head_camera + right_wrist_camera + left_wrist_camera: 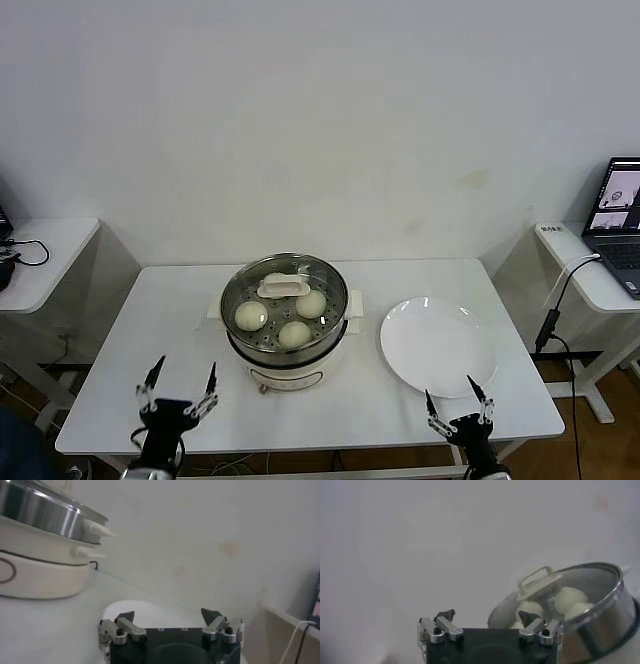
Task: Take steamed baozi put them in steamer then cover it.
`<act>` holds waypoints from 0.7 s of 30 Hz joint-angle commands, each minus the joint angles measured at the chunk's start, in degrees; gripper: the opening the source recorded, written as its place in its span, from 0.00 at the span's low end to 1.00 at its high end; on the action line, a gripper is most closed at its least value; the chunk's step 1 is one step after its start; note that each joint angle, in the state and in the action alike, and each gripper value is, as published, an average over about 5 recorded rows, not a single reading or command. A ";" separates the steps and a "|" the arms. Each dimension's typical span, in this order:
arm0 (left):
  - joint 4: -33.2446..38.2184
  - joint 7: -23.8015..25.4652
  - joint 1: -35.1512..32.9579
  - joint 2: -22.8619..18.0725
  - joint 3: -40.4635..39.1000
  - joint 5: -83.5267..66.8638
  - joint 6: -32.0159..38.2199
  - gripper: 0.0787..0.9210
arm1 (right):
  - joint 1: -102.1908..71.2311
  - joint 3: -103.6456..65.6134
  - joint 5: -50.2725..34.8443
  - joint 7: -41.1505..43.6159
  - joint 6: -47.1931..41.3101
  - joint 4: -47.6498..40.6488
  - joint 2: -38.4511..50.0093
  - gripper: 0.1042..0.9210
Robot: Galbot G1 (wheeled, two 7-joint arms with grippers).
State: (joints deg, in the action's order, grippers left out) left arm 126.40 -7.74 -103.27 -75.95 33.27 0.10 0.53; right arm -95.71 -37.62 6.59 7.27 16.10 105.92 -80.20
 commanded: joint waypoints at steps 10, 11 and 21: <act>-4.04 -0.44 -10.64 -3.84 3.48 -12.11 10.01 0.88 | -5.45 1.67 -11.13 3.22 -10.40 11.13 1.76 0.88; -4.04 -0.45 -10.60 -3.94 3.47 -12.22 9.99 0.88 | -5.48 1.75 -11.35 3.23 -10.41 11.19 1.73 0.88; -4.87 -1.17 -9.15 -5.36 3.37 -16.92 7.31 0.88 | -5.54 2.77 -15.56 2.21 -10.05 10.08 1.86 0.88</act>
State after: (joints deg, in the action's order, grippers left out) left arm 122.63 -8.60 -111.60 -80.29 36.18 -11.94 8.16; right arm -100.56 -35.54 -3.85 9.73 7.38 114.81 -78.63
